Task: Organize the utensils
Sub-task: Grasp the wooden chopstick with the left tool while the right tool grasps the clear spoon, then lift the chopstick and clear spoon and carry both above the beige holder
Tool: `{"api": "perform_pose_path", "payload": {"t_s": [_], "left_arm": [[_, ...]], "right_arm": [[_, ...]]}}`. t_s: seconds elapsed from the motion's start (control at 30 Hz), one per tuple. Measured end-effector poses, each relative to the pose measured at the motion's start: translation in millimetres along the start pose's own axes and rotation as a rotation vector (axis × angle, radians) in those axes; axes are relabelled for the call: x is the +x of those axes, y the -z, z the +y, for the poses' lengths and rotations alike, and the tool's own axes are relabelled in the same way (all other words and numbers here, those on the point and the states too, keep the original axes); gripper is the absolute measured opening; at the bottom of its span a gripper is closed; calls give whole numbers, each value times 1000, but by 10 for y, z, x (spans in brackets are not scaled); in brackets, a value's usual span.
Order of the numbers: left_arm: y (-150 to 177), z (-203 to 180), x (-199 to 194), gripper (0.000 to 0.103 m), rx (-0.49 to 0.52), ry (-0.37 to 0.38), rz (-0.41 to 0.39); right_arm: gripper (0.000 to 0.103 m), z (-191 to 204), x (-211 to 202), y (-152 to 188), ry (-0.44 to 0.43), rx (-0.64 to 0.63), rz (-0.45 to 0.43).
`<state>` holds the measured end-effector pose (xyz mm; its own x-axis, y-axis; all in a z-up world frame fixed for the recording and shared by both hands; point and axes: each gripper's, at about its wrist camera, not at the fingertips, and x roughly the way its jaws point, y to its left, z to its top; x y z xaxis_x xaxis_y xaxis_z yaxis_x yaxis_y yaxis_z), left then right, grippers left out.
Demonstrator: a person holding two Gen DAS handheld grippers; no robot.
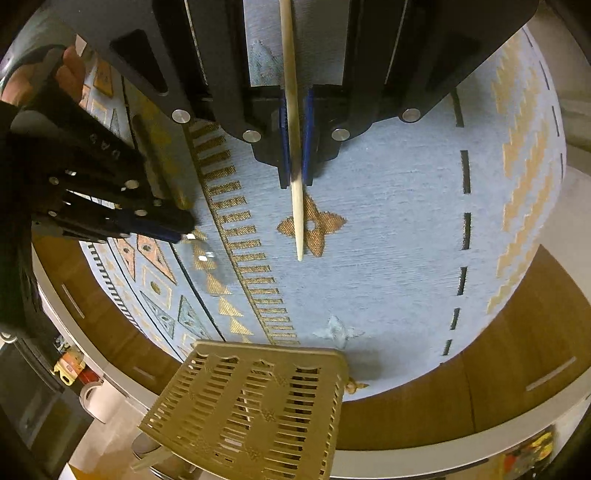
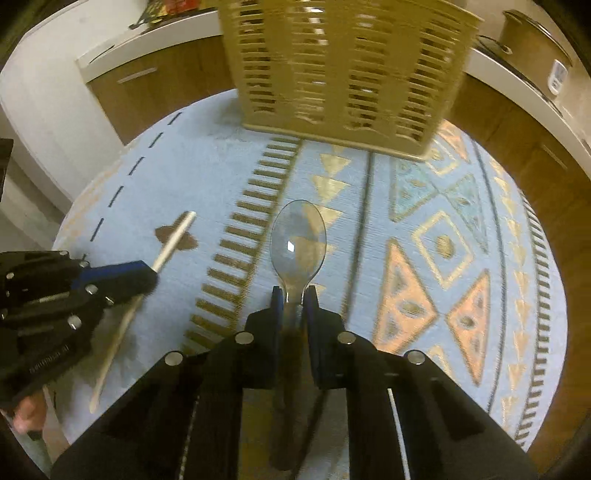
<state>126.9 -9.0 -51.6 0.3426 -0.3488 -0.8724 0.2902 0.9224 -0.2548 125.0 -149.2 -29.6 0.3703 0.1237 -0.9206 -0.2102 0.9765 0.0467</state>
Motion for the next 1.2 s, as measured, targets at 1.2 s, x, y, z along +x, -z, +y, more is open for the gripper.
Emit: {"api": "perform_pose_path", "payload": {"t_s": [1.2], "left_arm": [[-277, -177, -717, 3, 22, 11, -401]], "right_arm": [[10, -275, -740, -113, -176, 35, -254]]}}
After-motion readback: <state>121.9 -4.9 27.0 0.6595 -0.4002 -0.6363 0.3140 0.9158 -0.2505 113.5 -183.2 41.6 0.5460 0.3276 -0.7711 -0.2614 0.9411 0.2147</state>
